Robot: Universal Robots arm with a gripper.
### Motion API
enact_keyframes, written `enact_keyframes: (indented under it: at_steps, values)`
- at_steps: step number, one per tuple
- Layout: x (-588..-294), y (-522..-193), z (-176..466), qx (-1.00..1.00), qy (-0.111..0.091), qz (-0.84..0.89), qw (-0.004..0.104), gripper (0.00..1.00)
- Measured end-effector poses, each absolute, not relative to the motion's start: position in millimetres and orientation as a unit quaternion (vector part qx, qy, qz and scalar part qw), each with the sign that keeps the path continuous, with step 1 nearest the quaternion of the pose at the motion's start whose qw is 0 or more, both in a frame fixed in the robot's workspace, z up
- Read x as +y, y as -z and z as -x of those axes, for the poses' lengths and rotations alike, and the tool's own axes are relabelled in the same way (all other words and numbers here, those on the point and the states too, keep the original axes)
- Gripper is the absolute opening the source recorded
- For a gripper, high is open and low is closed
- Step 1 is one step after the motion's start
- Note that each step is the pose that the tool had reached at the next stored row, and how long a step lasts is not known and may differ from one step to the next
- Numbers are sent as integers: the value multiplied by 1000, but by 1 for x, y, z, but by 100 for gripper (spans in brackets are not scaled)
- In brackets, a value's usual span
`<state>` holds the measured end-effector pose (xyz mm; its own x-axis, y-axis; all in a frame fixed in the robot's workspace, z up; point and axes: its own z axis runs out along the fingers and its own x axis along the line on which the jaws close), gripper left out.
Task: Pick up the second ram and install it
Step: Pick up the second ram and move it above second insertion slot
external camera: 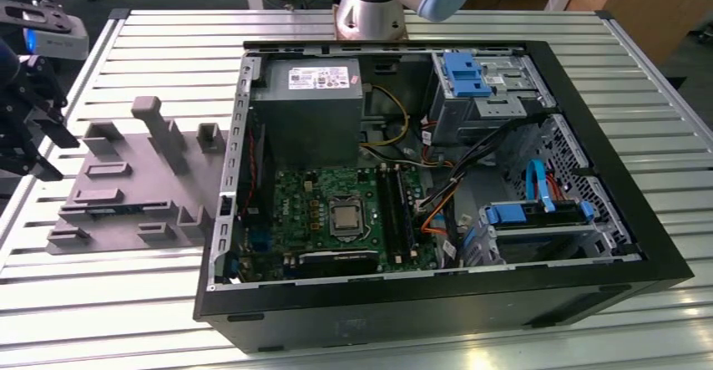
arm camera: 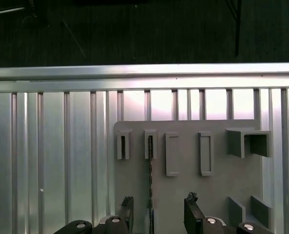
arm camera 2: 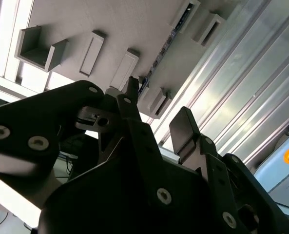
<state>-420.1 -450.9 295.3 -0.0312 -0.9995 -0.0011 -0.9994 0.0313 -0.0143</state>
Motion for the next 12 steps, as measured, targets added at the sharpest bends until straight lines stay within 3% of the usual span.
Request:
enact_keyframes:
  at_steps: [12]
  values:
    - [-451, -294, 420, 718, 5, 696, 6, 53]
